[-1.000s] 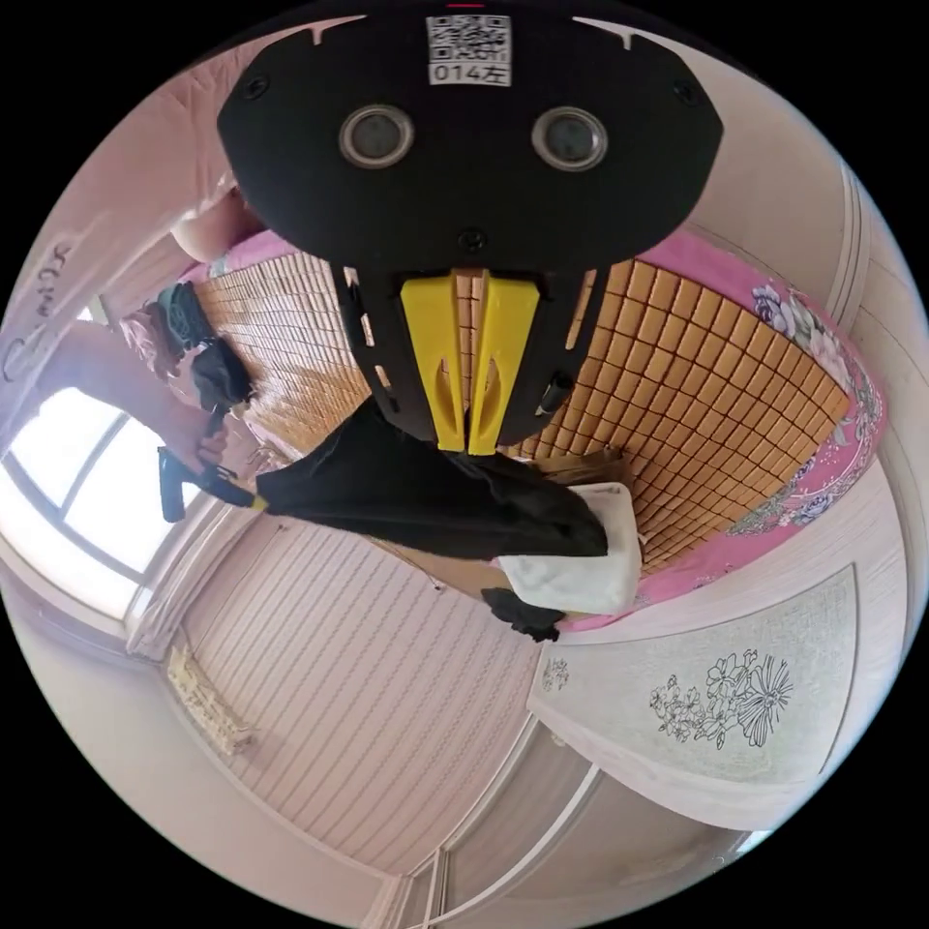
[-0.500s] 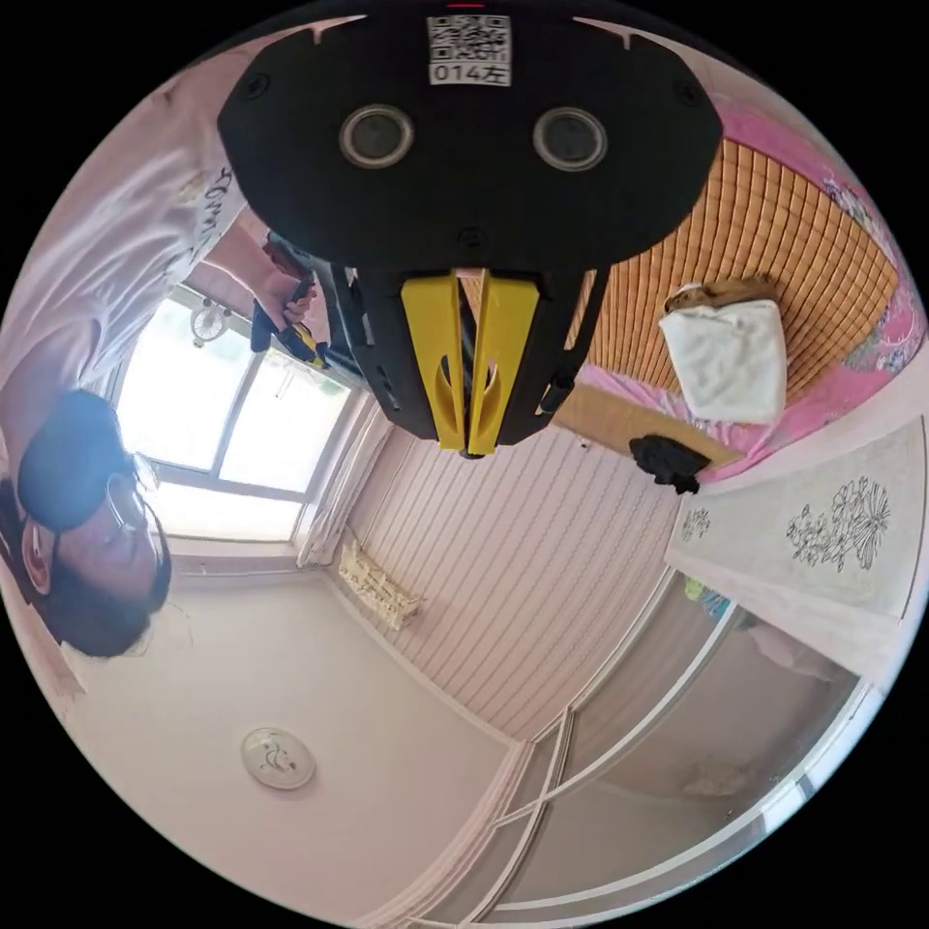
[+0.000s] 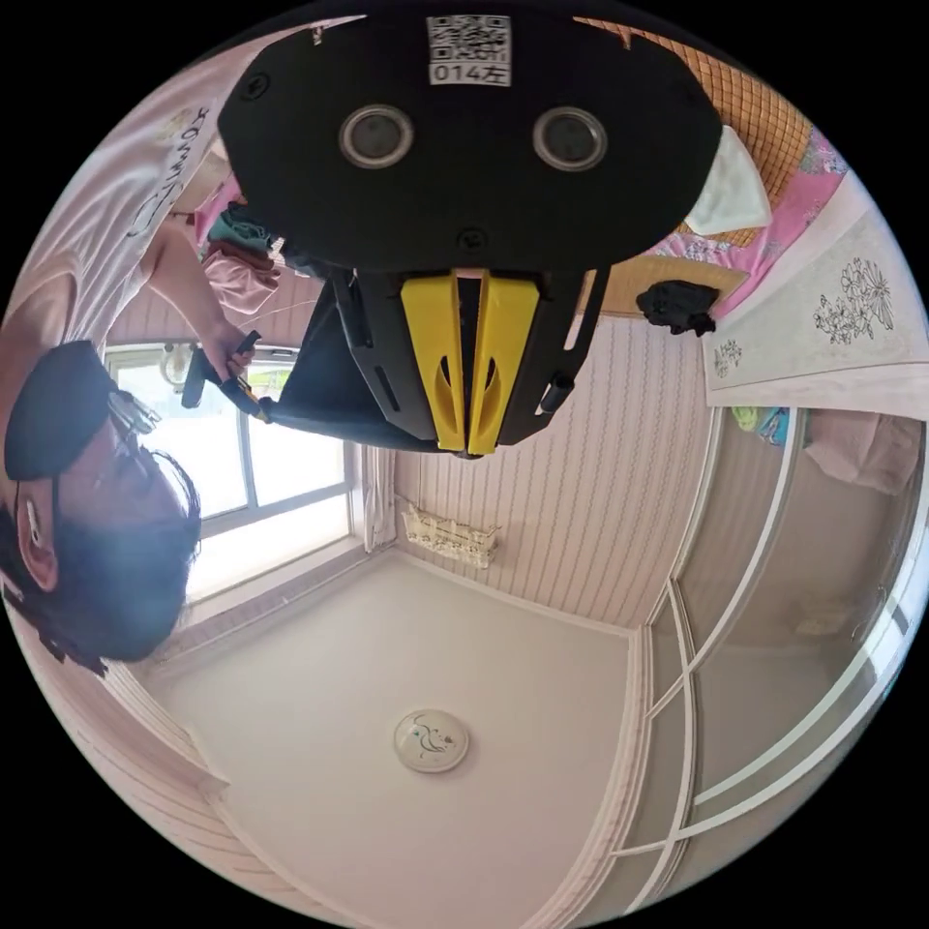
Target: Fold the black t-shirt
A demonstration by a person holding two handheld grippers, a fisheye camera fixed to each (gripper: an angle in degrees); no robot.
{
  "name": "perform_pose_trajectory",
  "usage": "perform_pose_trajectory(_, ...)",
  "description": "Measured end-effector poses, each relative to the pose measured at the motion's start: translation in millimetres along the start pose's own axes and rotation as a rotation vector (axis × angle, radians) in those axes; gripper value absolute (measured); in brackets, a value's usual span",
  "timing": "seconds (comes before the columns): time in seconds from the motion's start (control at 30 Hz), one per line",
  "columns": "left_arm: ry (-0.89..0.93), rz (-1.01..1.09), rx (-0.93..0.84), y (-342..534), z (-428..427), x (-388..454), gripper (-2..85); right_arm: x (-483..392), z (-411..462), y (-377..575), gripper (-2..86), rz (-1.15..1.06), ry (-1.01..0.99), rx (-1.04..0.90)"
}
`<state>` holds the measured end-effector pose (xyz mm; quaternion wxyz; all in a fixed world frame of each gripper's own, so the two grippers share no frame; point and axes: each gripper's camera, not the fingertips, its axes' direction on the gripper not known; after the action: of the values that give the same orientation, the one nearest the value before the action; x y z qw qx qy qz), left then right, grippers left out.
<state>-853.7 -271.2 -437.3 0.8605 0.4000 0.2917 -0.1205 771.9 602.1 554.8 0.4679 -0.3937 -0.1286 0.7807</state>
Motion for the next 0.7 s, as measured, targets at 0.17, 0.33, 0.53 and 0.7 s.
perform_pose_trajectory(0.17,-0.032,-0.009,-0.084,42,-23,40,-1.0,-3,-67,38,0.2,0.115,-0.024,-0.039)
perform_pose_trajectory(0.33,0.016,0.013,-0.040,18,-42,57,-1.0,-27,-91,5,0.2,0.007,-0.072,-0.047)
perform_pose_trajectory(0.53,-0.041,-0.037,-0.160,31,44,19,-1.0,33,-12,32,0.2,0.197,-0.097,-0.283)
perform_pose_trajectory(0.7,-0.147,-0.137,-0.455,111,185,-48,-1.0,98,90,116,0.2,0.357,0.054,-0.574)
